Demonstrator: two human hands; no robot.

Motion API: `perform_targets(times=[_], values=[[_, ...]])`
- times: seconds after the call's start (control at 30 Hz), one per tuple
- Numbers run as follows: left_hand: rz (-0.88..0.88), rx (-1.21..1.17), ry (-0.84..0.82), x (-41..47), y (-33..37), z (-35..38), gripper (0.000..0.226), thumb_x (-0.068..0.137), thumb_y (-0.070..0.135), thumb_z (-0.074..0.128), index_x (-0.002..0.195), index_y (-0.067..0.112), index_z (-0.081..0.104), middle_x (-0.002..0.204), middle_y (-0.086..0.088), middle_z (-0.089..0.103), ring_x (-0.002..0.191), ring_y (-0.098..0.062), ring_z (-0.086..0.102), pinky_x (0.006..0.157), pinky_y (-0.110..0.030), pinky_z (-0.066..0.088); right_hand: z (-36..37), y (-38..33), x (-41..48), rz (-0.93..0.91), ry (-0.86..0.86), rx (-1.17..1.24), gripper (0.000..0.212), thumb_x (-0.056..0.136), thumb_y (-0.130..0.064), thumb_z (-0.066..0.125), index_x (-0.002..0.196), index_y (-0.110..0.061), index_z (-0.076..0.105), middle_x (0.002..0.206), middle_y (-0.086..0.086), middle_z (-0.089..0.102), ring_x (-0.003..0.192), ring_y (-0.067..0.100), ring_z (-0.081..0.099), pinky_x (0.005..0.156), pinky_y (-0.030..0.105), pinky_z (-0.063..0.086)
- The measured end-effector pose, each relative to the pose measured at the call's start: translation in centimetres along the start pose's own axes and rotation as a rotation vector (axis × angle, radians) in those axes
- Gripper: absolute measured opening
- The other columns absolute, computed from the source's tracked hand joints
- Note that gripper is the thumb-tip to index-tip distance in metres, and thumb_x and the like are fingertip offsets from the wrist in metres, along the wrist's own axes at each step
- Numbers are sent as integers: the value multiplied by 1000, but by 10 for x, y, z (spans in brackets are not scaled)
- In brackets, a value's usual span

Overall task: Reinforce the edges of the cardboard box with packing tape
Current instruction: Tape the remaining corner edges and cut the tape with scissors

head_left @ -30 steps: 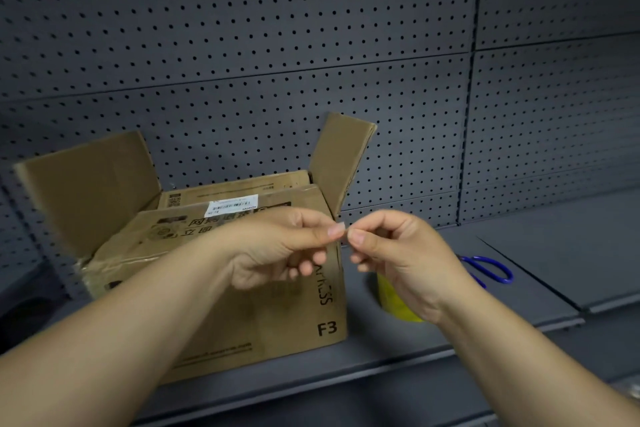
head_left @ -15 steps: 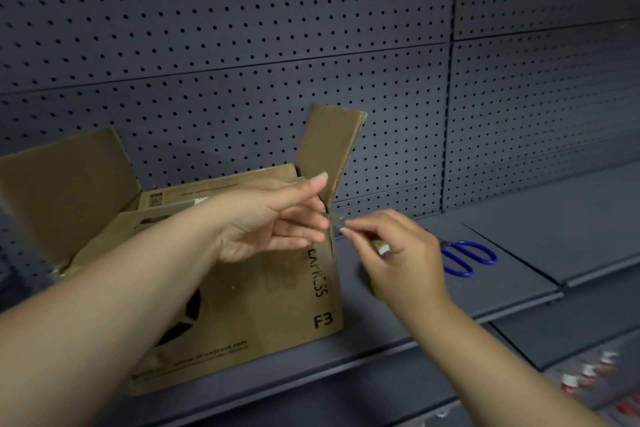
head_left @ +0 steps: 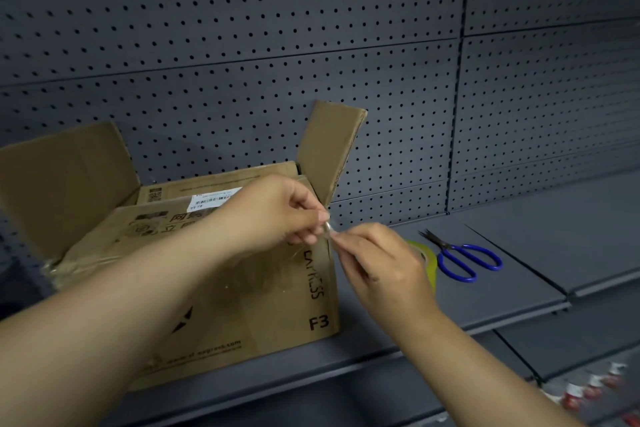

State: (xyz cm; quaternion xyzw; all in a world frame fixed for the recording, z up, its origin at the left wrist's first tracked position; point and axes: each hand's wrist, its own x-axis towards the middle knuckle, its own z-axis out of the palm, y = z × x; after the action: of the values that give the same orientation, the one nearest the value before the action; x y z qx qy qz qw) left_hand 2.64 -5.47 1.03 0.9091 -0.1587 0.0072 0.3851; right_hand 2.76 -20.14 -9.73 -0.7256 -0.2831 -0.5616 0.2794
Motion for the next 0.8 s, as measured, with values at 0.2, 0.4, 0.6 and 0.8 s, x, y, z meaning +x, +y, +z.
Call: perform_targets(times=[0.2,0.4,0.6,0.8], values=[[162,516,216,11,-3,16,7,86,27,60,85,21,63,73,16,57,73,-3,57,66,-15,41,19,15,-8,32,-69,-15,12,76,-4,71,87,-5,69,81,8,67,70,24,63,58,36,53],[312,566,393,12,-15,26,21,83,24,65,80,23,44,76,10,51,69,-5,49,58,-16,36,31,24,-13,40,-129,-22,16,74,-4,72,90,-3,69,83,10,67,72,27,64,57,36,54],[308,505,412,22,-21,19,15,80,27,67,73,21,55,79,8,52,75,-10,49,69,-25,42,39,26,-14,54,-89,-31,12,78,-8,68,89,-4,69,80,10,66,70,27,63,56,36,53],[392,537,398,23,-31,17,12,79,30,67,77,18,69,75,9,65,71,-5,56,67,-18,46,46,30,-18,80,-95,-21,14,83,-16,61,87,-6,70,80,6,67,74,22,61,58,35,53]])
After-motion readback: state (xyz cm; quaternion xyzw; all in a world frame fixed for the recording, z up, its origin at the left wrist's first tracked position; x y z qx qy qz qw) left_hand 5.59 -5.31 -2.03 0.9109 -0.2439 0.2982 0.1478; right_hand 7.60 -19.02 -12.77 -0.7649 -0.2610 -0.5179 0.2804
